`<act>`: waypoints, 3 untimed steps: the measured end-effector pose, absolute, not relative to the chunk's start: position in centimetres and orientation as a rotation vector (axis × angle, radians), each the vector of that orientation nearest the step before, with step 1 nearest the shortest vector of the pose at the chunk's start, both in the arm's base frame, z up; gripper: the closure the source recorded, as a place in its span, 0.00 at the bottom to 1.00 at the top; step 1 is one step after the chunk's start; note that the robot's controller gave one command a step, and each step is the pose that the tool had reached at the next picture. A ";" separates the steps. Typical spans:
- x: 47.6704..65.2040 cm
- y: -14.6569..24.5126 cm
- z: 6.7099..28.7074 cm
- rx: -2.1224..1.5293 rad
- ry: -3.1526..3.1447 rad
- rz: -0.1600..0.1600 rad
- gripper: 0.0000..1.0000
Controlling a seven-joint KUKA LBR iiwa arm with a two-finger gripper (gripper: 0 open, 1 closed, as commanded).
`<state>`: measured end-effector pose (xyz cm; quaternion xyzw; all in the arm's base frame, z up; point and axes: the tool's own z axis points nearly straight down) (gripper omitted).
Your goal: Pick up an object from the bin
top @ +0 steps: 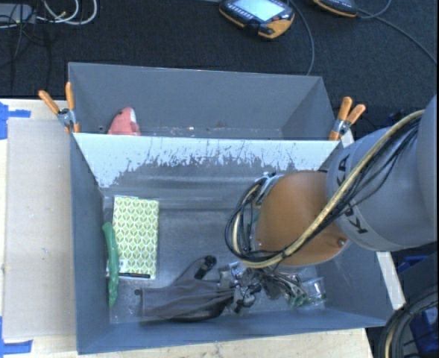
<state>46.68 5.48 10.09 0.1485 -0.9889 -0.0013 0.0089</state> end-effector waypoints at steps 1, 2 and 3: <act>46.9 5.6 13.3 0.462 -3.094 -0.005 1.00; 46.8 5.5 13.5 0.462 -3.091 -0.005 1.00; 46.9 5.6 15.9 0.459 -3.093 -0.005 1.00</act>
Offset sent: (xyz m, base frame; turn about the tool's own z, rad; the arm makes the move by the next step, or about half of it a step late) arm 0.0000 0.0000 0.0500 0.0000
